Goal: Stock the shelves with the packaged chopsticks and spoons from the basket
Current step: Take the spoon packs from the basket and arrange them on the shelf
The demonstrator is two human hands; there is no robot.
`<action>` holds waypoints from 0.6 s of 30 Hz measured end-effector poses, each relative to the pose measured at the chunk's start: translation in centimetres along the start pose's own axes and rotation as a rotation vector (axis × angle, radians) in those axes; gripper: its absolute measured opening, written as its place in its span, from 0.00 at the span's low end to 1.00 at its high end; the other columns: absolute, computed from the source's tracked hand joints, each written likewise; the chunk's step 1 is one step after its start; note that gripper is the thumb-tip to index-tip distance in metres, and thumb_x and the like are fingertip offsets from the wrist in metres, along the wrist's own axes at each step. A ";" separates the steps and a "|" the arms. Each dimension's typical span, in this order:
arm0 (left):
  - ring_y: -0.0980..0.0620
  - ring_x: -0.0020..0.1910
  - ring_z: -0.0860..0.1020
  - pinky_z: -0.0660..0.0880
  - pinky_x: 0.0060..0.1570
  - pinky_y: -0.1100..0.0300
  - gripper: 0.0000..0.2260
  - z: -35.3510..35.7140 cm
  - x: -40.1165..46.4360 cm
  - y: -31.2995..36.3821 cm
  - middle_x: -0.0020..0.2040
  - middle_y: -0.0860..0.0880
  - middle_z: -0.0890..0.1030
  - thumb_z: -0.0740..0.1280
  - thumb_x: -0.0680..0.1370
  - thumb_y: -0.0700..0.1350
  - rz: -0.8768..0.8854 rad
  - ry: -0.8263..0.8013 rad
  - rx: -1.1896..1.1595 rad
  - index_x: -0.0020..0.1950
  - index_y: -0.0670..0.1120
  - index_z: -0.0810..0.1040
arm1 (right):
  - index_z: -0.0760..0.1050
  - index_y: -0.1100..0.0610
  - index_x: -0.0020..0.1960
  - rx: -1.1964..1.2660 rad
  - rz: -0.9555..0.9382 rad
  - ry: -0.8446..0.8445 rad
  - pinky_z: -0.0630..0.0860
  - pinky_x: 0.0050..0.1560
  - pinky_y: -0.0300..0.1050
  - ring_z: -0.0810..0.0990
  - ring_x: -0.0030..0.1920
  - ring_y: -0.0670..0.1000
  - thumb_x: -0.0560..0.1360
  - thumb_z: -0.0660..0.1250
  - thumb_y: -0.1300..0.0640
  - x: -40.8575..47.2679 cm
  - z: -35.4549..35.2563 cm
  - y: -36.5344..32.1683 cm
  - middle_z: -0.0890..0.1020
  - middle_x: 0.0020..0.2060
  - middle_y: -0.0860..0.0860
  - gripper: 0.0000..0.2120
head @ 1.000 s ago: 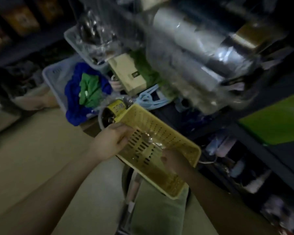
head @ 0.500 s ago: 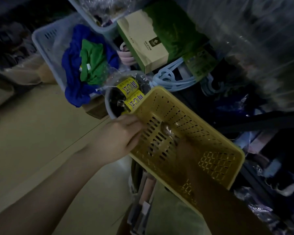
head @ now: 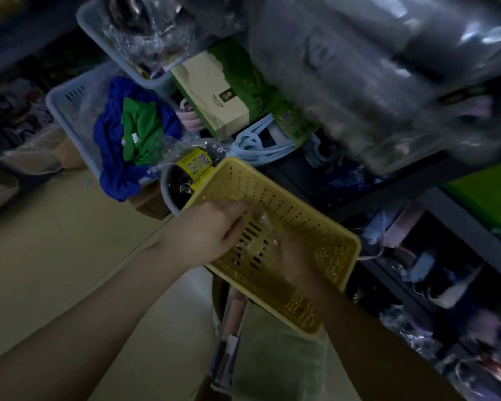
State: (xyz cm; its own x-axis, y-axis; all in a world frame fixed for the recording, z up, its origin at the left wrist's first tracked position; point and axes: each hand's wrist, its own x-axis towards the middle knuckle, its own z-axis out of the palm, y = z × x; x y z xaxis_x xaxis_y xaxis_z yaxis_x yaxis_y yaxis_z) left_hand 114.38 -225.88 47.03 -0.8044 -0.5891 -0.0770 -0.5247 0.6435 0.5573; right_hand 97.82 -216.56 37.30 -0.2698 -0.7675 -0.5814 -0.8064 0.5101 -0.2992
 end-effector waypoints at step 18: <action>0.47 0.65 0.67 0.63 0.65 0.58 0.21 -3.3 7.6 44.6 0.65 0.42 0.72 0.58 0.76 0.46 0.706 0.434 0.018 0.67 0.41 0.67 | 0.67 0.47 0.52 0.409 -0.296 1.229 0.74 0.33 0.32 0.79 0.37 0.37 0.77 0.62 0.61 -39.0 -29.9 19.9 0.79 0.35 0.39 0.10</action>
State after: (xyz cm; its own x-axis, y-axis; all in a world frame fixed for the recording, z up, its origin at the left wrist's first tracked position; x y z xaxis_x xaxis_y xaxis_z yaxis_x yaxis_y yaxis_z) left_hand 85.80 -203.28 73.97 -0.7693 -0.1770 0.6139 0.0565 0.9383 0.3413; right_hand 76.58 -188.11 76.66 -0.5845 -0.6080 0.5373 -0.7596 0.1773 -0.6257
